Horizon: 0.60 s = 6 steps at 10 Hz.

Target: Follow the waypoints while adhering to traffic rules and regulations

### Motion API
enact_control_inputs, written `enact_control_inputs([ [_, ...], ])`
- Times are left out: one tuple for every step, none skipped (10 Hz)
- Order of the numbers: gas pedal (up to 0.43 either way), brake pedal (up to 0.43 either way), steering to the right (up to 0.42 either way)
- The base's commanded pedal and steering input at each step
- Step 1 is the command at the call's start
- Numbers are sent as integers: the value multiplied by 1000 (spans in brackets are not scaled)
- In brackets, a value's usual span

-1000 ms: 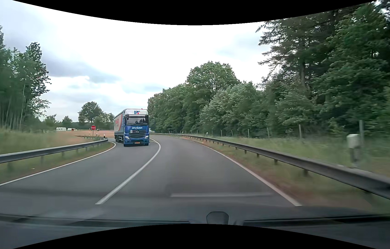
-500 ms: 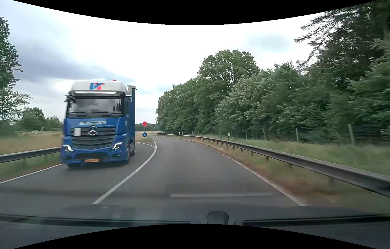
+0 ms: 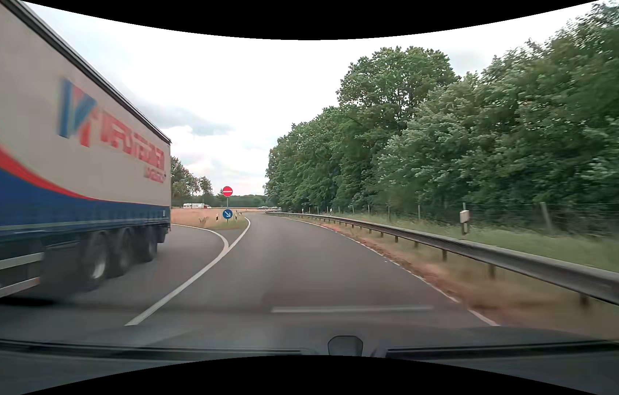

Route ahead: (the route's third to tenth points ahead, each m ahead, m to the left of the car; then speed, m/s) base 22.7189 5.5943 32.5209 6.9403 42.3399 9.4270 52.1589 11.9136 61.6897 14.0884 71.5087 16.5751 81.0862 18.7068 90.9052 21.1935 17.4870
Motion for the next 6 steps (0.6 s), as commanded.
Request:
enact_control_inputs([
  [209, 0, -43],
  [209, 0, -43],
  [209, 0, -43],
  [209, 0, -43],
  [209, 0, -43],
  [209, 0, -43],
])
